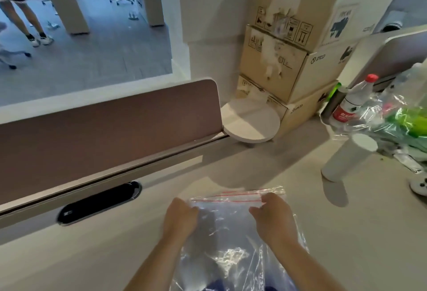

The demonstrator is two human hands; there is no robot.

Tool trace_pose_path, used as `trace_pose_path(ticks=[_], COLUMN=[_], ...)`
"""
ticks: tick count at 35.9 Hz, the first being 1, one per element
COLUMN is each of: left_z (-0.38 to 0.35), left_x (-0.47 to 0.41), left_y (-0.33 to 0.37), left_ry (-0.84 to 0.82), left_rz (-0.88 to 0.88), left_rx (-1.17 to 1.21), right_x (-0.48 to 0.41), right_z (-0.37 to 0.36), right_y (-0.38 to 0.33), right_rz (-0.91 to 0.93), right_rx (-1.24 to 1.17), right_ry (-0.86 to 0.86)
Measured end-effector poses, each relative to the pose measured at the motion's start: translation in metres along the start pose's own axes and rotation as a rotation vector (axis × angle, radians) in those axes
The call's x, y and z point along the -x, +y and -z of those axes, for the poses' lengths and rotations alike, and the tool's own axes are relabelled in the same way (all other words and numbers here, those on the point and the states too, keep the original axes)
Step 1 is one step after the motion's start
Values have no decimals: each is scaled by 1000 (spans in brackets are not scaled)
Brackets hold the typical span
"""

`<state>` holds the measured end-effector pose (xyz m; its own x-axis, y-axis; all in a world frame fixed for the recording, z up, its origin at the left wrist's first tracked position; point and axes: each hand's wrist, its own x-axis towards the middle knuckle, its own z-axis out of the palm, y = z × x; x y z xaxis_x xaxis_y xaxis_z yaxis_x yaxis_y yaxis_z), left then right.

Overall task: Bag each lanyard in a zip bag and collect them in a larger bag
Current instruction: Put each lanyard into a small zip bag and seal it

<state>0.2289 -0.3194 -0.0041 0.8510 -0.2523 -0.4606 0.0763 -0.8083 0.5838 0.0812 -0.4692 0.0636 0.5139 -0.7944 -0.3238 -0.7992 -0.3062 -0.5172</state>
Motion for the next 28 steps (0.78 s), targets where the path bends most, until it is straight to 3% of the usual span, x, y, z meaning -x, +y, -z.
trace_pose_path(ticks=[6, 10, 21, 24, 28], left_z=[-7, -7, 1, 4, 3], left_x=[-5, 2, 18, 16, 27], left_y=[-6, -2, 24, 24, 26], left_ry=[-23, -11, 22, -29, -124], left_rz=[8, 4, 82, 53, 100], left_rx=[-80, -71, 219, 237, 439], right_x=[2, 1, -17, -16, -7], right_z=[-1, -2, -12, -8, 8], right_y=[6, 6, 1, 1, 5], right_rz=[44, 51, 7, -28, -31], right_rx=[274, 316, 54, -58, -215], right_ry=[65, 103, 51, 87, 91])
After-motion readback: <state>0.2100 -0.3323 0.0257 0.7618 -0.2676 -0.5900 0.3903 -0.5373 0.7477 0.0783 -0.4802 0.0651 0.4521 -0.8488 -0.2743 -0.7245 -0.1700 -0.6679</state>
